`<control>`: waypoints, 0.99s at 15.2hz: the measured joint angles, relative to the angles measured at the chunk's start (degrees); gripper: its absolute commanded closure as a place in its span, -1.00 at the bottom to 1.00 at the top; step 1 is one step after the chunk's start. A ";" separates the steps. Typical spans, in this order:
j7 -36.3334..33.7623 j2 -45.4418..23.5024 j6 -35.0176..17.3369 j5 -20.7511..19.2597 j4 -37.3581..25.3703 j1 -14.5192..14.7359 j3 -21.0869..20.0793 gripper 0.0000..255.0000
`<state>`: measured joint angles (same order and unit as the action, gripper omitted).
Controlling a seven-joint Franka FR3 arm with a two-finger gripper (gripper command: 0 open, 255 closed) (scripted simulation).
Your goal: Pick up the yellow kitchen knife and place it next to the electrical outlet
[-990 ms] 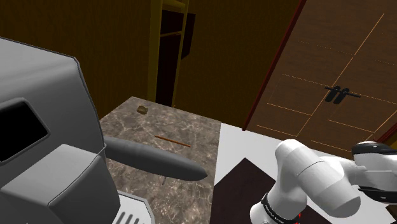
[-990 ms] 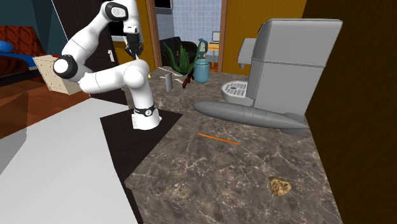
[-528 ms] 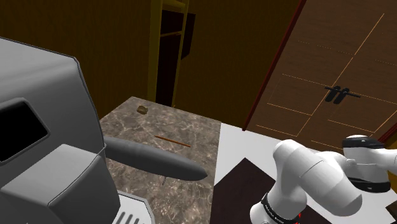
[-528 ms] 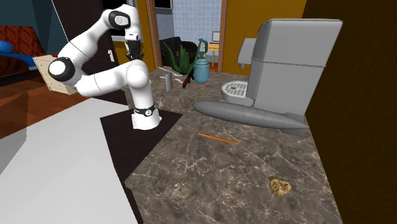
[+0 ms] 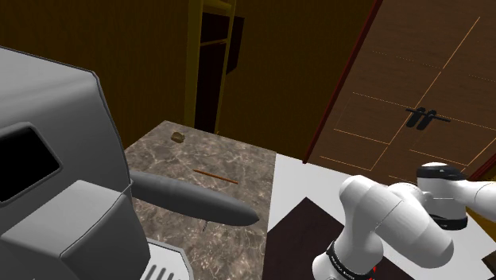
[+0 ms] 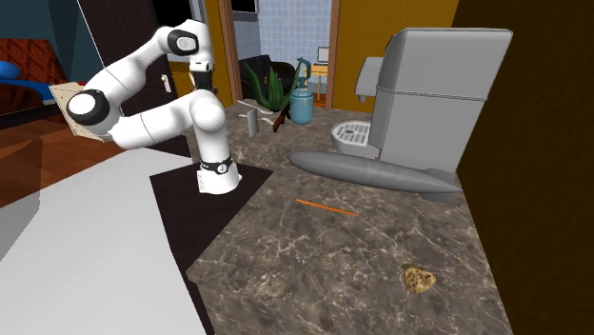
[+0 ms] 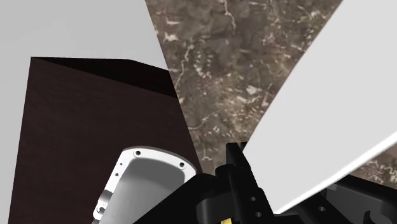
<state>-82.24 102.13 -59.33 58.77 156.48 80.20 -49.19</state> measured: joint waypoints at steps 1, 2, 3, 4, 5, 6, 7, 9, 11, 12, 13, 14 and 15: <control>-0.57 0.04 -0.68 0.82 0.72 0.99 -1.04 1.00; -0.85 0.05 -1.39 1.30 1.50 1.87 -1.79 1.00; -1.52 0.06 -1.92 2.08 2.07 2.90 -2.67 1.00; -1.77 0.03 -2.56 2.49 2.69 3.65 -3.31 1.00; -2.12 0.03 -3.24 3.26 3.33 4.43 -4.28 1.00; -2.40 0.00 -3.89 3.94 3.98 5.18 -5.21 1.00; -2.85 0.04 -4.46 4.76 4.67 6.09 -6.24 1.00; -3.53 -0.02 -5.63 6.34 5.70 7.46 -8.20 1.00; -4.17 0.05 -6.66 7.93 7.03 9.10 -10.18 1.00; -4.34 -0.03 -7.28 8.89 7.50 9.60 -11.33 1.00; -4.69 0.02 -7.69 9.66 8.12 10.44 -12.25 1.00; -4.84 -0.09 -8.39 10.78 8.71 11.06 -13.60 1.00; -5.13 -0.01 -8.69 11.48 9.19 11.72 -14.40 1.00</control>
<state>-87.37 102.12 -68.02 70.25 165.67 91.92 -63.59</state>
